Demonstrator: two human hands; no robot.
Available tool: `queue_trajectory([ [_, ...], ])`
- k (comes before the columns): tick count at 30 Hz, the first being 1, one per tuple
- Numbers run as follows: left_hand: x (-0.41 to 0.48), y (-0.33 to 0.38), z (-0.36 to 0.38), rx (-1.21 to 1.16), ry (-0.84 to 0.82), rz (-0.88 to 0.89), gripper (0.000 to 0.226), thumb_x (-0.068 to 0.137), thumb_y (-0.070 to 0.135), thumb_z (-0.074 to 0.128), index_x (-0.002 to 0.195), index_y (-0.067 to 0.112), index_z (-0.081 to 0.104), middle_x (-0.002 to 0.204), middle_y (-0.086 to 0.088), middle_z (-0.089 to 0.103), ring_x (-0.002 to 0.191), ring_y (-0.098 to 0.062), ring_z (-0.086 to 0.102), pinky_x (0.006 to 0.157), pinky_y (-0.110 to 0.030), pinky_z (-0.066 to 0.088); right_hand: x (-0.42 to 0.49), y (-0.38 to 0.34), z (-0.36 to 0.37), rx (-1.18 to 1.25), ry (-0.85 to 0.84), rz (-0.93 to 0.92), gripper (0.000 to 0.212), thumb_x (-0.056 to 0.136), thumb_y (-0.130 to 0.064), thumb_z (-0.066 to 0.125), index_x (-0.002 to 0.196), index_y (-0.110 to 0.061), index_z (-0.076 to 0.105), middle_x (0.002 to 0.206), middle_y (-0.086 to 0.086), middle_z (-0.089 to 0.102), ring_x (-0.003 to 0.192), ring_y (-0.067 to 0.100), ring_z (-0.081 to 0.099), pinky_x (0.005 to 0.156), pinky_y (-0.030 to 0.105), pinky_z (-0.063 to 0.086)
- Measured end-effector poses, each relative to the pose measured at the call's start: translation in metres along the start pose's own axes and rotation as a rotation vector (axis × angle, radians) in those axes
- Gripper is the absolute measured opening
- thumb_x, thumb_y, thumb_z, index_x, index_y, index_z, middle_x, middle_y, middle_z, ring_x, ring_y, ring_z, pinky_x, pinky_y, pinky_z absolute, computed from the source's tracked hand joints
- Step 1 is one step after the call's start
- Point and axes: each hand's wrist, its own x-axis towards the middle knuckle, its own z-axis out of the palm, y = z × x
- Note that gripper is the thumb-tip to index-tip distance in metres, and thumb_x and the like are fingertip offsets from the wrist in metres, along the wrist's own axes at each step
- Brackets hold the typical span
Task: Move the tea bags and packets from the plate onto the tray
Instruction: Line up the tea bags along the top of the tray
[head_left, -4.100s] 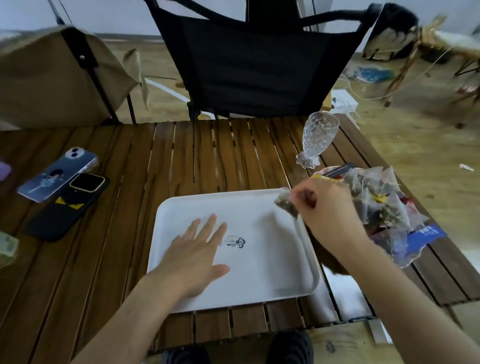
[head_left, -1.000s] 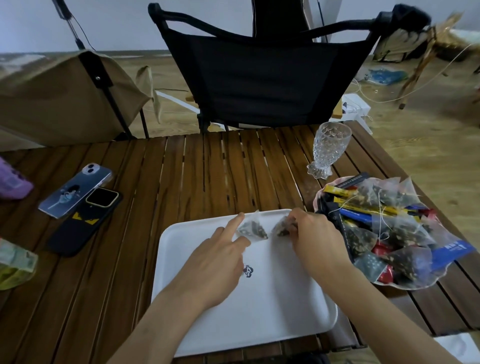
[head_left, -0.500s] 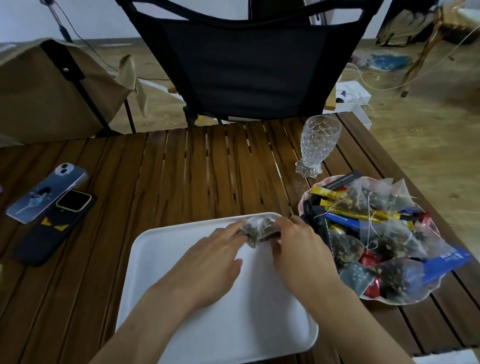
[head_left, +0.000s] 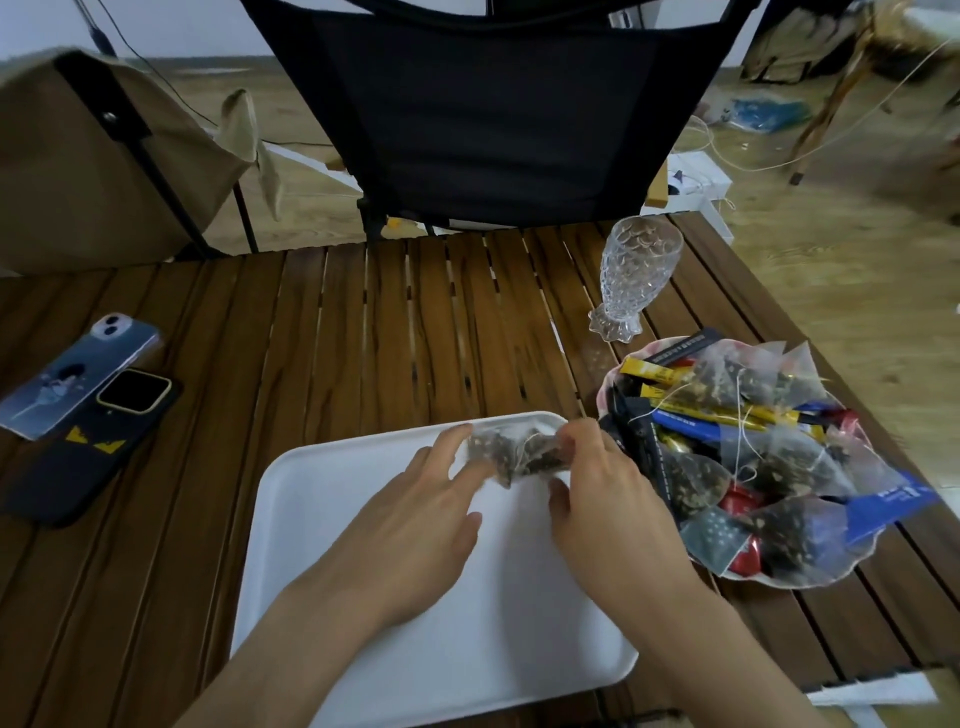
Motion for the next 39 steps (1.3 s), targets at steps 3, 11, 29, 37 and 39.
queue_trajectory([
  [3,-0.007,-0.001,0.004,-0.019,0.03,0.029,0.039,0.105,0.037,0.041,0.144,0.04,0.04,0.152,0.017,0.022,0.129,-0.005,0.045,0.099,-0.017,0.041,-0.001,0.002,-0.001,-0.093,-0.073,-0.025,0.025,0.096,-0.012,0.051,0.119,-0.022,0.05,0.123,-0.005,0.051,0.102,0.021,0.063,0.08,0.038,0.055],
  [11,0.001,0.007,0.021,0.129,-0.002,0.13,0.053,0.106,0.032,0.037,0.157,0.029,0.024,0.165,0.007,0.017,0.149,-0.012,0.014,0.121,-0.031,0.021,0.002,0.005,0.007,-0.234,-0.165,-0.114,0.033,0.098,-0.016,0.048,0.13,-0.022,0.055,0.141,-0.008,0.039,0.106,0.021,0.062,0.076,0.033,0.052],
  [29,-0.008,0.014,0.01,0.127,-0.111,0.119,0.058,0.107,0.034,0.036,0.161,0.025,0.015,0.169,0.008,0.003,0.153,-0.011,0.006,0.122,-0.031,0.018,-0.011,0.023,-0.071,-0.328,0.265,0.1,0.021,0.09,-0.036,0.065,0.111,-0.031,0.064,0.118,-0.004,0.06,0.091,0.022,0.064,0.066,0.033,0.05],
  [37,-0.025,0.006,-0.003,0.132,-0.174,0.061,0.048,0.107,0.036,0.036,0.154,0.025,0.032,0.168,0.005,0.01,0.15,-0.015,0.018,0.118,-0.034,0.031,-0.014,0.054,-0.078,-0.324,0.126,0.211,0.033,0.088,-0.014,0.059,0.059,-0.029,0.056,0.071,0.002,0.062,0.063,0.024,0.058,0.055,0.033,0.05],
  [39,-0.029,0.006,-0.005,0.129,-0.159,0.054,0.049,0.107,0.037,0.036,0.154,0.026,0.032,0.167,0.007,0.013,0.15,-0.013,0.021,0.117,-0.033,0.031,-0.015,0.051,-0.083,-0.326,0.226,0.167,0.024,0.091,-0.021,0.059,0.069,-0.029,0.065,0.072,0.0,0.066,0.063,0.023,0.059,0.054,0.032,0.051],
])
